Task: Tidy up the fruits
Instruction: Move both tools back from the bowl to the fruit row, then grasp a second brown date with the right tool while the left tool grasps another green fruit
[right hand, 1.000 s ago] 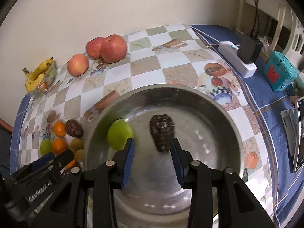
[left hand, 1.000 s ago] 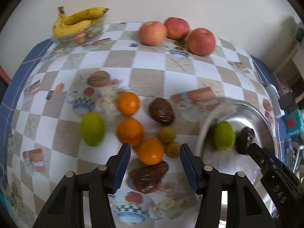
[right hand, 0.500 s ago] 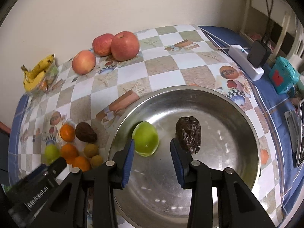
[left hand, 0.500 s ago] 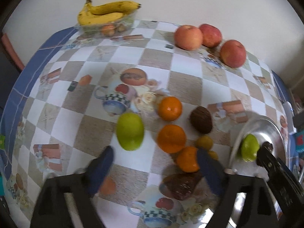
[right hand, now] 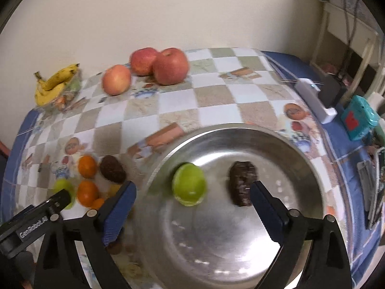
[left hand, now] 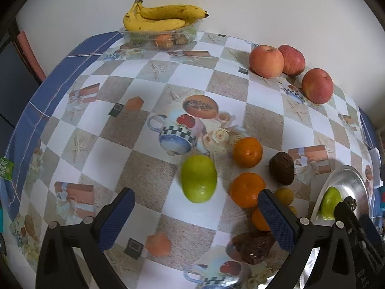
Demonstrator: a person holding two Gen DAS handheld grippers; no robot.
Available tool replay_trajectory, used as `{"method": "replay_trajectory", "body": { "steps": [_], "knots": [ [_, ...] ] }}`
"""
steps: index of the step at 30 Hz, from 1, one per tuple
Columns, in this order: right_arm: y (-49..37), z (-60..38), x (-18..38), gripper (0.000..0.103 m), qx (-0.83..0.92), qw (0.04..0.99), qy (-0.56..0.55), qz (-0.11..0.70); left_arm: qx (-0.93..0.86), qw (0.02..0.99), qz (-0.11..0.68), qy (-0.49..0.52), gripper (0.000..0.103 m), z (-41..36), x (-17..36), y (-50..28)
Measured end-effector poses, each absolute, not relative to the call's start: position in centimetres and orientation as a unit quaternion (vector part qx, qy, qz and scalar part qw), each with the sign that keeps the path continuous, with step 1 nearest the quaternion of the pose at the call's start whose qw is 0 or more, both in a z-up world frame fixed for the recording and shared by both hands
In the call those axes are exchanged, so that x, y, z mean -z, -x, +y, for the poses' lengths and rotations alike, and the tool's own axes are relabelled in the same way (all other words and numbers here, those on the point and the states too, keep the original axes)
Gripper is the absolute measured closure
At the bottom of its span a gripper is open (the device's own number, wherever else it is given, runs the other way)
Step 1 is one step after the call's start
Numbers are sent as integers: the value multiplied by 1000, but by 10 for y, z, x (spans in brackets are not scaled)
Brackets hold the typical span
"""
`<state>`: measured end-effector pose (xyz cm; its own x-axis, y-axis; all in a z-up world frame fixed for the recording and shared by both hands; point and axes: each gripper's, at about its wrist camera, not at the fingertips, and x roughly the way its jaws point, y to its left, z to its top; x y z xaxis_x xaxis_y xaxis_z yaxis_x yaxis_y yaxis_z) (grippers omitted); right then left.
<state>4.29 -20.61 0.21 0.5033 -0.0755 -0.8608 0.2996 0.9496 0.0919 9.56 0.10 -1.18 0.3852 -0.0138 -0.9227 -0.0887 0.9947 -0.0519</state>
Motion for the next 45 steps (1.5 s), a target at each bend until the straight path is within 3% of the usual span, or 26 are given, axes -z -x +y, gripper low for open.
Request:
{"method": "replay_trajectory", "body": {
  "steps": [9,16,24,26,42,45],
  "knots": [
    [-53,-165,5,8,16,864,-109,491,-19,852,519,75,0,28,5,-99],
    [-56,-147,7,9,-21,862,-106,495,-2,841,535,78,0,29,4,-101],
    [-57,-132,18,30,-58,846,-93,521,3,834,543,100,1,36,5,-101],
    [-58,-128,21,39,-69,841,-89,529,13,825,556,95,2,30,12,-101],
    [-59,-104,52,40,-96,803,-28,587,13,790,601,119,5,31,41,-100],
    [-59,-102,53,45,-94,804,-17,588,11,790,601,124,5,33,41,-101]
  ]
}}
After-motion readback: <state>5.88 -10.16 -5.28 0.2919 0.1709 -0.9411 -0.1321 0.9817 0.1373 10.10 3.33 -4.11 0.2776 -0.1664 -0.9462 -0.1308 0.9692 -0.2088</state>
